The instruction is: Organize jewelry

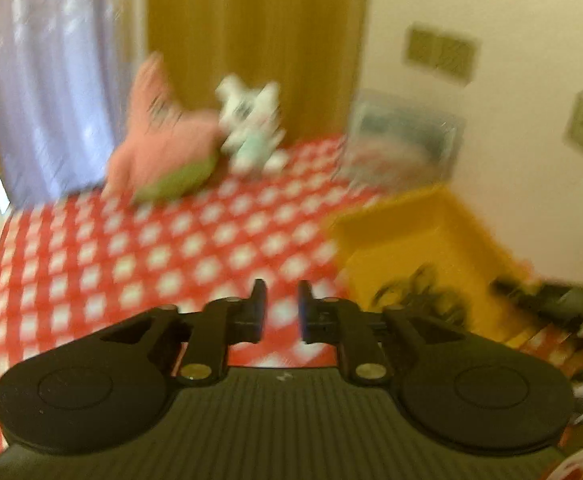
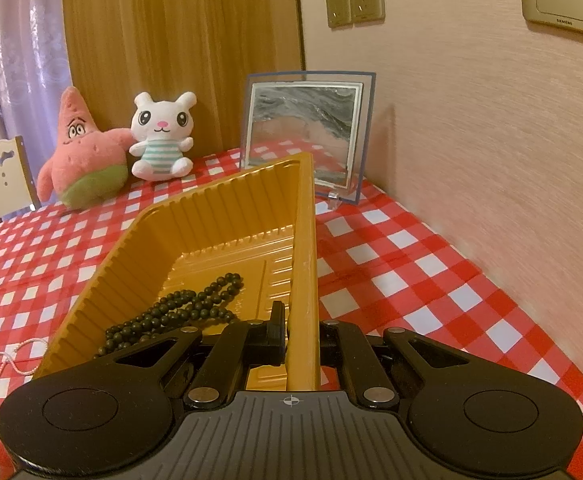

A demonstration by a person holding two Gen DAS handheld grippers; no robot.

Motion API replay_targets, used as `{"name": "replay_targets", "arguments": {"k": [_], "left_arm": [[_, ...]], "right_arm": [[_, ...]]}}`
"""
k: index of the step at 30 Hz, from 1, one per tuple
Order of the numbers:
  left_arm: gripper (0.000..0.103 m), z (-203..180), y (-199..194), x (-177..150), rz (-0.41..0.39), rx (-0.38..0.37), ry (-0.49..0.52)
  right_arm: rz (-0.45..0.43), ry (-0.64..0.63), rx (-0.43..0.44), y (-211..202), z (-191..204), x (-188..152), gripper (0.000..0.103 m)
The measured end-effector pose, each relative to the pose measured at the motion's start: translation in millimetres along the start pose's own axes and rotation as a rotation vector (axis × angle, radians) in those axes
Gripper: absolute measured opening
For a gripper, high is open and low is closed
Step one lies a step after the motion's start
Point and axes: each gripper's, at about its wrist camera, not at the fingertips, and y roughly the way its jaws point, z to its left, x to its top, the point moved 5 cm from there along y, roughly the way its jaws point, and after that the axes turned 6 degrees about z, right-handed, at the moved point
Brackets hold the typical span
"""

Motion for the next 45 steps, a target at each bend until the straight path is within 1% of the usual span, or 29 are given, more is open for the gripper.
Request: {"name": "replay_targets", "arguments": {"k": [2, 4, 7, 10, 16, 19, 20, 22, 25, 28, 31, 34, 40, 45], "left_arm": [[0.018, 14.2, 20.7, -24.3, 0.082, 0.028, -0.032], [0.018, 24.1, 41.4, -46.0, 0.151, 0.048, -0.044], [0.018, 27.6, 64.5, -64.6, 0.203, 0.08, -0.012], [0.018, 27.3, 79.9, -70.0, 0.211, 0.08, 0.022], [0.018, 27.3, 113.3, -62.7, 0.251, 0.078, 0.06], [0.012, 27.8, 122.3, -64.6, 0.274, 0.078, 0.071], [0.007, 27.5, 122.6, -64.9, 0.27, 0.071, 0.073], [0.001, 24.4, 124.1, -65.5, 0.27, 0.056, 0.096], [0.001, 20.3, 124.0, -65.9, 0.266, 0.066, 0.133], [0.001, 23.5, 121.9, -64.4, 0.275, 0.051, 0.096], [0.001, 22.5, 107.0, -58.0, 0.237, 0.037, 0.075], [0.001, 21.2, 84.5, -45.1, 0.182, 0.012, 0.048], [0.001, 12.1, 28.6, -6.2, 0.039, -0.019, 0.052], [0.001, 0.5, -8.7, 29.2, -0.068, -0.032, 0.059]], "right_arm": [[0.0, 0.001, -0.001, 0.5, -0.7, -0.2, 0.006], [0.0, 0.0, -0.001, 0.3, -0.3, -0.5, 0.006], [0.001, 0.0, 0.0, 0.2, -0.5, -0.4, 0.006], [0.002, -0.002, -0.002, 0.1, 0.0, -0.9, 0.006], [0.008, 0.01, -0.005, 2.2, -0.9, -3.0, 0.006], [0.008, 0.011, -0.004, 1.7, -1.7, -2.8, 0.006], [0.008, 0.011, -0.005, 1.9, -1.9, -2.8, 0.006], [0.009, 0.016, -0.006, 2.2, -1.8, -3.1, 0.006], [0.013, 0.02, -0.009, 3.5, -2.5, -3.0, 0.006], [0.016, 0.022, -0.008, 4.2, -3.2, -3.1, 0.006], [0.017, 0.019, -0.007, 4.1, -3.2, -3.2, 0.006], [0.018, 0.02, -0.005, 3.8, -3.5, -3.6, 0.006], [0.016, 0.019, 0.0, 4.5, -3.7, -2.9, 0.006], [0.016, 0.021, 0.005, 5.4, -3.8, -3.0, 0.006]]}}
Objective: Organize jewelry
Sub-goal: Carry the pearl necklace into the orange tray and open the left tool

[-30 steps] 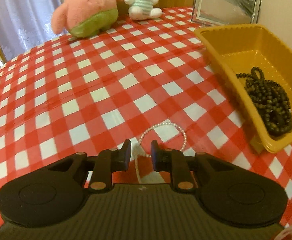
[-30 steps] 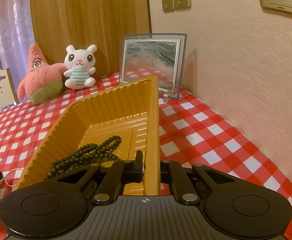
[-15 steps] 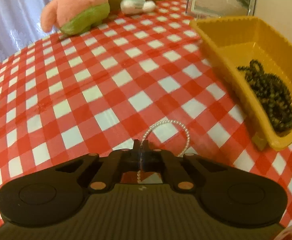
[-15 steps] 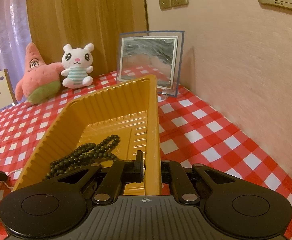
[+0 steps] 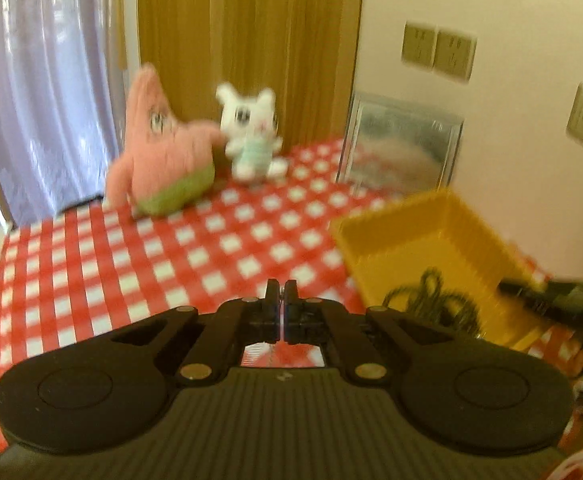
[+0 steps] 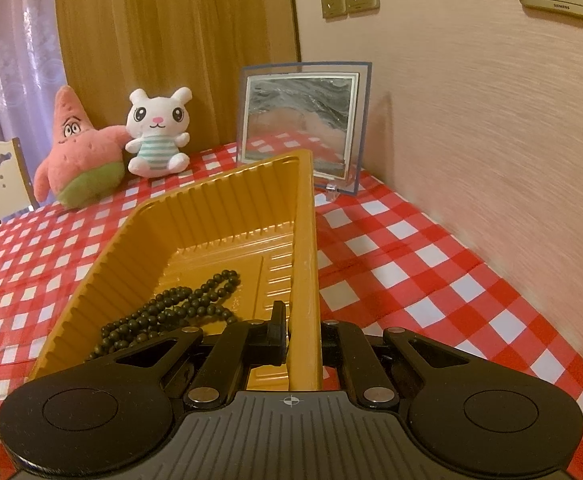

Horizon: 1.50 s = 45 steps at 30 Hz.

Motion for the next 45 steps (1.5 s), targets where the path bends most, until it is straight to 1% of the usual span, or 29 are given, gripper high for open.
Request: {"name": "replay_targets", "arguments": {"k": [3, 7, 10, 13, 15, 19, 21, 23, 27, 30, 31, 32, 34, 36, 38, 39, 41, 43, 45], "left_arm": [[0.001, -9.1, -18.1, 21.9, -0.065, -0.014, 0.006], [0.001, -25.4, -41.7, 50.2, -0.145, -0.067, 0.016], [0.001, -42.9, -54.8, 71.6, -0.208, -0.137, 0.021], [0.001, -62.8, -58.5, 87.3, -0.249, -0.208, 0.028], [0.001, -75.3, -55.4, 93.7, -0.261, -0.249, 0.035], [0.001, -100.8, -34.6, 100.9, -0.237, -0.339, 0.011], [0.001, -110.5, -20.2, 99.9, -0.212, -0.347, 0.017], [0.001, -121.5, -5.9, 94.7, -0.179, -0.335, 0.017], [0.001, -134.2, 26.4, 74.5, -0.076, -0.329, -0.005], [0.004, -142.6, 49.5, 59.1, -0.015, -0.298, -0.001], [0.008, -144.2, 54.4, 54.8, 0.002, -0.296, 0.004], [0.018, -146.1, 58.4, 50.7, 0.016, -0.288, 0.004], [0.028, -145.4, 60.0, 43.5, 0.027, -0.256, -0.005], [0.029, -139.7, 57.8, 38.6, 0.027, -0.235, -0.022], [0.034, -130.9, 52.1, 33.8, 0.026, -0.19, -0.043], [0.034, -125.1, 47.8, 30.0, 0.024, -0.161, -0.052], [0.035, -112.6, 37.9, 21.3, 0.027, -0.089, -0.072], [0.036, -97.5, 26.3, 7.5, 0.042, -0.001, -0.1], [0.037, -85.0, 13.6, -6.0, 0.057, 0.069, -0.127]], "right_arm": [[0.0, -0.001, 0.0, 0.4, -0.1, 0.3, 0.006], [0.002, -0.004, 0.005, 1.3, 0.4, 0.4, 0.006], [0.001, -0.004, 0.007, 1.1, 0.5, 0.1, 0.006], [0.0, -0.005, 0.01, 1.4, 0.2, 0.3, 0.006], [0.0, -0.007, 0.012, 1.2, -0.2, 0.2, 0.006], [-0.002, -0.013, 0.016, 0.9, -0.2, 0.5, 0.006], [-0.001, -0.016, 0.018, 0.9, 0.0, 0.5, 0.006], [0.0, -0.018, 0.02, 0.6, 0.3, 0.4, 0.006], [0.002, -0.02, 0.024, 0.3, 0.2, -0.4, 0.006], [0.005, -0.021, 0.028, 1.3, -0.6, -0.6, 0.006], [0.007, -0.021, 0.03, 1.9, -1.0, -0.9, 0.007], [0.007, -0.021, 0.031, 2.2, -1.3, -1.0, 0.007], [0.009, -0.021, 0.037, 3.9, -2.5, -0.9, 0.006], [0.013, -0.017, 0.046, 6.9, -3.9, -0.9, 0.006], [0.019, -0.019, 0.06, 12.3, -4.8, -0.4, 0.006], [0.021, -0.02, 0.07, 15.5, -5.3, 0.1, 0.006], [0.026, -0.026, 0.091, 23.0, -5.5, 1.9, 0.006], [0.032, -0.034, 0.11, 31.1, -6.2, 4.3, 0.006], [0.035, -0.042, 0.133, 37.8, -7.5, 6.6, 0.006]]}}
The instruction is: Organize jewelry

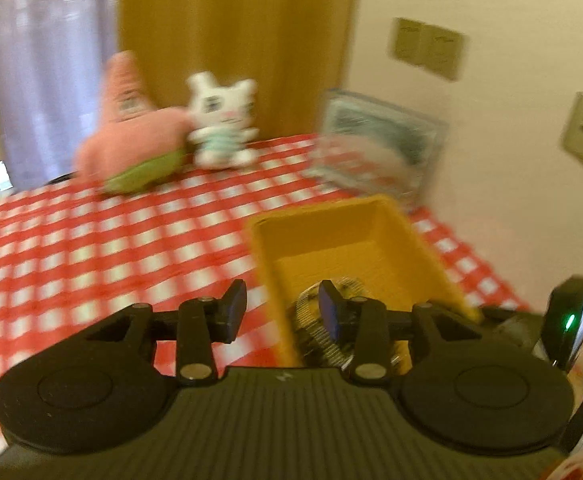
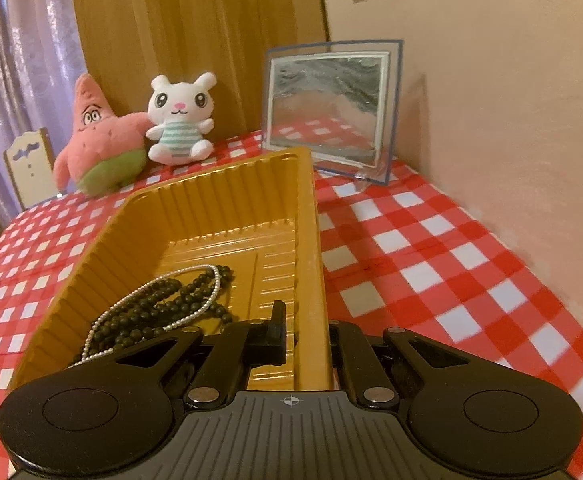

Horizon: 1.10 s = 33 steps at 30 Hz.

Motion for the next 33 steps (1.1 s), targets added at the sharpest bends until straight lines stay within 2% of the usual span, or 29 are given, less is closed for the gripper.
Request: {"name": "replay_targets", "arguments": {"k": [3, 7, 9, 10, 11, 13, 15, 18, 20, 21, 26, 29, 33], "left_arm": [[0.038, 21.7, -17.4, -22.5, 0.025, 0.103, -0.065], [0.039, 40.9, -44.4, -52.7, 0.053, 0.203, -0.157], [0.041, 44.6, -60.2, -66.0, 0.057, 0.252, -0.181], [0.042, 45.6, -67.7, -72.4, 0.059, 0.275, -0.192], [0.044, 45.4, -73.5, -77.0, 0.06, 0.291, -0.201], [0.05, 44.1, -85.5, -85.4, 0.06, 0.314, -0.221], [0.062, 39.9, -96.8, -91.0, 0.053, 0.335, -0.231], [0.072, 31.5, -108.1, -96.6, 0.042, 0.349, -0.22], [0.086, 25.5, -110.8, -99.1, 0.043, 0.355, -0.208], [0.089, 24.2, -111.5, -100.3, 0.041, 0.358, -0.203], [0.089, 19.8, -107.2, -108.2, 0.076, 0.357, -0.17], [0.09, 20.6, -107.3, -117.2, 0.108, 0.373, -0.137], [0.09, 21.6, -112.8, -131.3, 0.145, 0.347, -0.129]], "right_arm": [[0.018, 0.011, 0.035, 10.4, -5.3, 4.3, 0.006], [0.04, 0.007, 0.061, 19.0, -10.0, 7.7, 0.006], [0.05, 0.0, 0.103, 20.7, -12.0, 8.9, 0.012], [0.055, 0.005, 0.131, 20.6, -12.9, 9.4, 0.032], [0.05, 0.013, 0.148, 19.4, -14.4, 10.3, 0.06], [-0.019, 0.007, 0.145, 8.8, -18.2, 14.6, 0.079], [-0.028, -0.013, 0.147, 0.2, -21.2, 19.3, 0.079], [-0.024, 0.018, 0.128, -20.6, -25.8, 25.1, 0.079], [-0.007, 0.03, 0.117, -36.1, -24.2, 26.0, 0.079], [0.009, 0.027, 0.106, -43.9, -21.2, 24.5, 0.079], [0.139, -0.042, 0.075, -77.6, 13.2, -0.8, 0.079], [0.204, -0.062, 0.109, -100.8, 44.3, -17.4, 0.079], [0.263, -0.066, 0.185, -137.5, 86.9, -34.6, 0.079]]}}
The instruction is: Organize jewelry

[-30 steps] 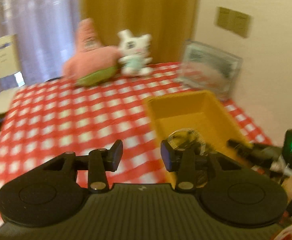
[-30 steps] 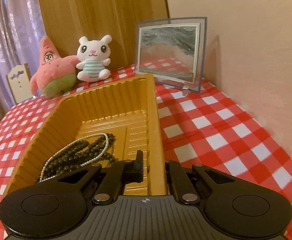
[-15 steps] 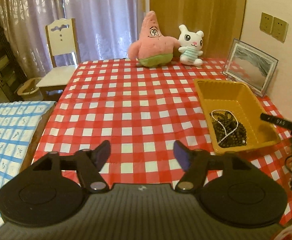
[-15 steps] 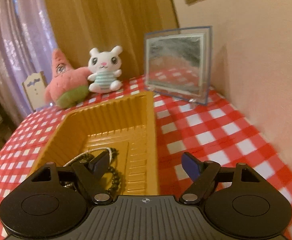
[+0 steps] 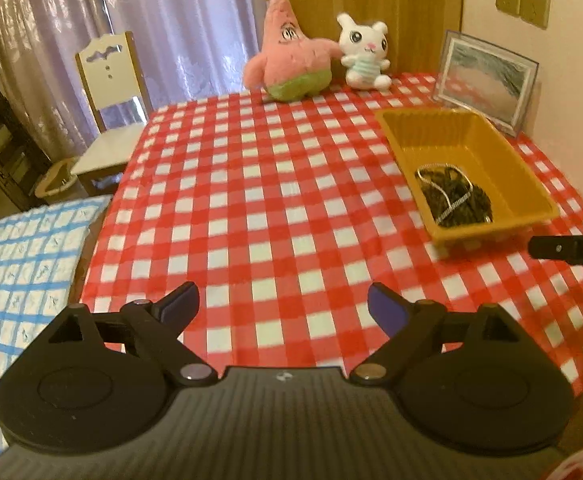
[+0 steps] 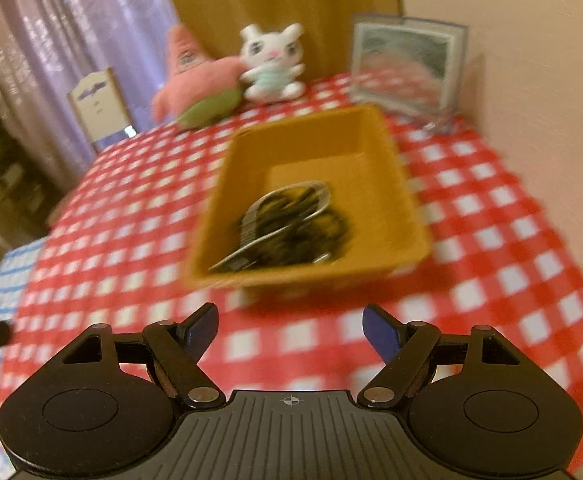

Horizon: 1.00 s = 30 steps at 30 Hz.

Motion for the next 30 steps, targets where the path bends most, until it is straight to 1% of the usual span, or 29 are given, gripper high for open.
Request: {"name": "replay_targets", "arguments": {"k": [2, 5, 7, 10, 16, 30], "left_arm": [[0.09, 3.1, -2.7, -6.3, 0.022, -0.026, -0.009], [0.09, 7.5, -6.0, -13.9, 0.056, -0.073, -0.05], [0.09, 9.0, -7.8, -18.6, 0.072, -0.091, -0.067], [0.09, 10.7, -11.1, -25.4, 0.08, -0.097, -0.066], [0.089, 16.1, -14.0, -35.8, 0.106, -0.108, -0.077], [0.089, 13.3, -17.6, -34.5, 0.102, -0.114, -0.074]], "right_arm": [[0.032, -0.03, 0.028, -4.6, 20.7, -5.5, 0.079], [0.08, -0.048, 0.056, -9.1, 43.4, -11.7, 0.079], [0.106, -0.051, 0.041, -8.9, 53.3, -16.7, 0.079], [0.142, -0.052, 0.014, -6.6, 62.0, -25.1, 0.079], [0.21, -0.048, 0.02, -4.4, 69.1, -42.1, 0.079], [0.179, -0.086, 0.029, -7.7, 79.9, -38.5, 0.079]]}}
